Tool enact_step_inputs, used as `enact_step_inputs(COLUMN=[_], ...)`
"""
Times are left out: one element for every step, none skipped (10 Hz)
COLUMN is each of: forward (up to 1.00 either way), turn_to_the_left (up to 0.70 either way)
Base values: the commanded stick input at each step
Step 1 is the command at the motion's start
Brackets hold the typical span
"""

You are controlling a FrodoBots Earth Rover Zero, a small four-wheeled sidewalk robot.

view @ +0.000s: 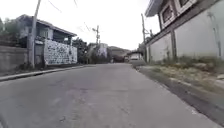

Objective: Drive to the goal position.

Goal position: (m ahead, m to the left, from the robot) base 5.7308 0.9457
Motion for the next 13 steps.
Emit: enact_step_inputs(forward=[1.00,1.00,1.00,1.00,1.00,1.00,1.00,1.00,1.00,1.00,1.00,1.00,1.00], turn_to_the_left=[-0.38,-0.33,-0.27,-0.22,-0.16,-0.11,-0.06,0.00,0.00,0.00,0.00,0.00,0.00])
